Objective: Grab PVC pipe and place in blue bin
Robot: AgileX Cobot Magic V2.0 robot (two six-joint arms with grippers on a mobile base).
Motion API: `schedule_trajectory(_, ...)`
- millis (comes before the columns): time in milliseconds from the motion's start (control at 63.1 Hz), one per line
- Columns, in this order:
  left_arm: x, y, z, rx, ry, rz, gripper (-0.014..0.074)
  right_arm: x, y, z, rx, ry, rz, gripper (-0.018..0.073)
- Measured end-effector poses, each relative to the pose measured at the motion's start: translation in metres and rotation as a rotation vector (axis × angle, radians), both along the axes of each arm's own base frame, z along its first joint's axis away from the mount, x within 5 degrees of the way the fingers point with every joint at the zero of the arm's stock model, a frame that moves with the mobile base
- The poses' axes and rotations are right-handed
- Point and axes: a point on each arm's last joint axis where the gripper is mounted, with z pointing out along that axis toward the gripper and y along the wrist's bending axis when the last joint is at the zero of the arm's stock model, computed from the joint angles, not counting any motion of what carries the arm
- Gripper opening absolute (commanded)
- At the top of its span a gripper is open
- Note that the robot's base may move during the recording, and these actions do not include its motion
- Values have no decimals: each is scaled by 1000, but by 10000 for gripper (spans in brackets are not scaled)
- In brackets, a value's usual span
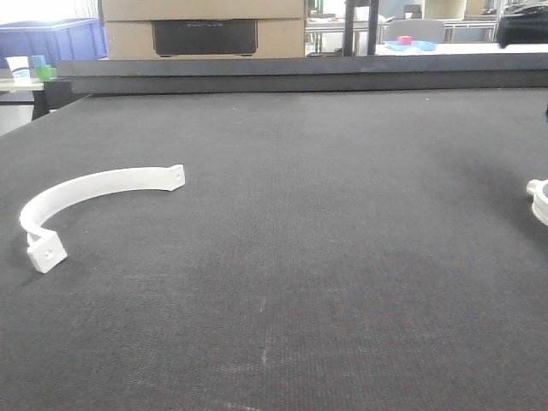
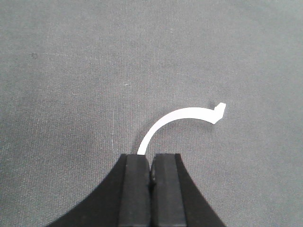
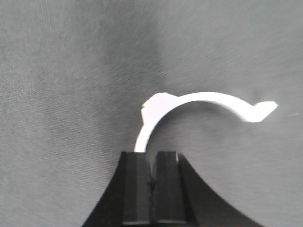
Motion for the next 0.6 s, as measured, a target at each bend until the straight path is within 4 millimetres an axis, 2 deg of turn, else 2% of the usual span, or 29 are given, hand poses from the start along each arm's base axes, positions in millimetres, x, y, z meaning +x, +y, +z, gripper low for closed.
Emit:
schedule_trajectory(111, 0, 0, 0, 0, 2, 0, -111, 11, 1, -13, 15, 46, -5, -158)
schedule_trajectory(174, -1, 0, -1, 0, 12, -2, -111, 13, 1, -21, 16, 74, -7, -121)
schedule_trajectory(238, -2, 0, -1, 1, 22, -3, -111, 15, 1, -26, 18, 96, -7, -52)
schedule_trajectory(317, -2, 0, -2, 1, 26, -4, -111, 17, 1, -34, 19, 122, -9, 95)
schedule_trajectory(380, -2, 0, -2, 1, 26, -4, -111, 19, 1, -39, 23, 134, -11, 171)
schedule_trajectory(602, -2, 0, -2, 1, 26, -4, -111, 28, 3, -57, 38, 145, -15, 180)
